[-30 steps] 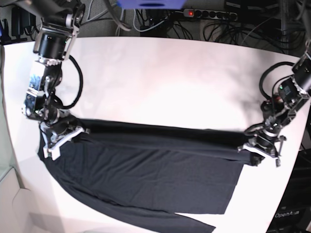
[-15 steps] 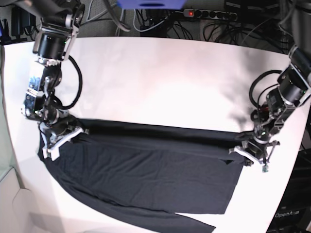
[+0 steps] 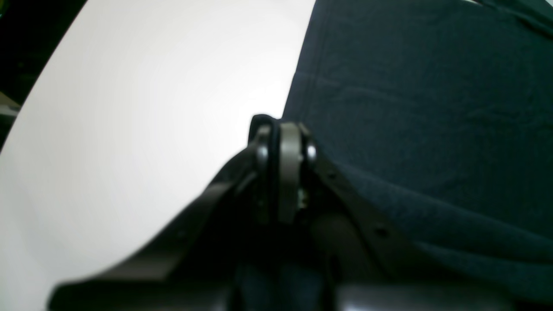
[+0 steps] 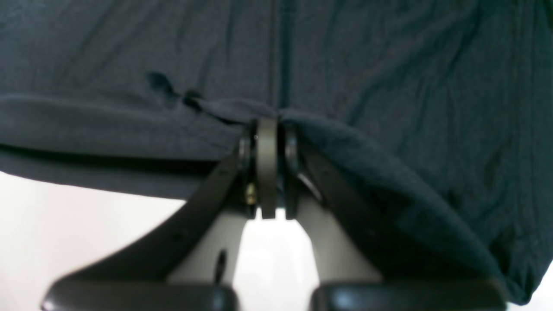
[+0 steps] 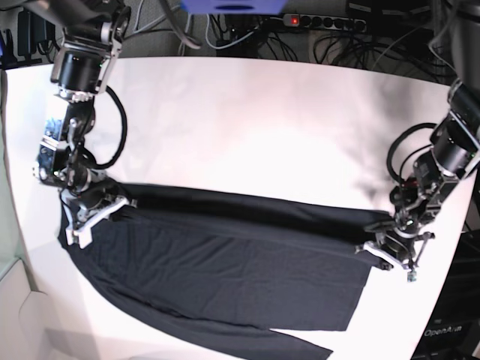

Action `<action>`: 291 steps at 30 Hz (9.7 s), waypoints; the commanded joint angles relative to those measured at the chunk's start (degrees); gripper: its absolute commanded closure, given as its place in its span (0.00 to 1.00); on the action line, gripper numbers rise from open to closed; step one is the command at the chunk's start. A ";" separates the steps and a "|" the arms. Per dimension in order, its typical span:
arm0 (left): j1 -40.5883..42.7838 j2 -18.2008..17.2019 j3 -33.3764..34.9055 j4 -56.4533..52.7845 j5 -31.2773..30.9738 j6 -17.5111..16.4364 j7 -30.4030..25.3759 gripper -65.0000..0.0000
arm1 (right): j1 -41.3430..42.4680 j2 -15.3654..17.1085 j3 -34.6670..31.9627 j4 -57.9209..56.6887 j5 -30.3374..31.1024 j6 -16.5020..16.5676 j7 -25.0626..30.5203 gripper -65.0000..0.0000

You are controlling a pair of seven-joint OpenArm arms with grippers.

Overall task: Fold the T-shirt properly
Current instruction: 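Lower the held collar edge and drag it away from the hem, then pull the collar edge with both grippers to the table's edge, then lift the collar edge and carry both grippers toward the hem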

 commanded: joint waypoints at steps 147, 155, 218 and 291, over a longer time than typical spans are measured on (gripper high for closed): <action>55.40 -24.54 -0.49 26.70 14.74 0.16 -10.02 1.00 | -46.35 2.16 9.25 15.31 0.61 7.32 24.12 1.00; 53.03 -23.13 -0.58 26.79 14.65 0.16 -10.11 1.00 | -45.56 2.07 9.60 20.15 0.61 7.32 23.86 1.00; 56.02 -29.46 -0.58 35.84 12.01 6.85 -27.34 0.35 | -42.66 3.56 9.77 26.92 0.52 7.32 23.68 0.82; 28.59 -8.54 -40.58 31.80 22.65 -0.89 11.52 0.35 | 8.15 18.07 -13.61 -13.61 0.44 7.23 12.52 0.54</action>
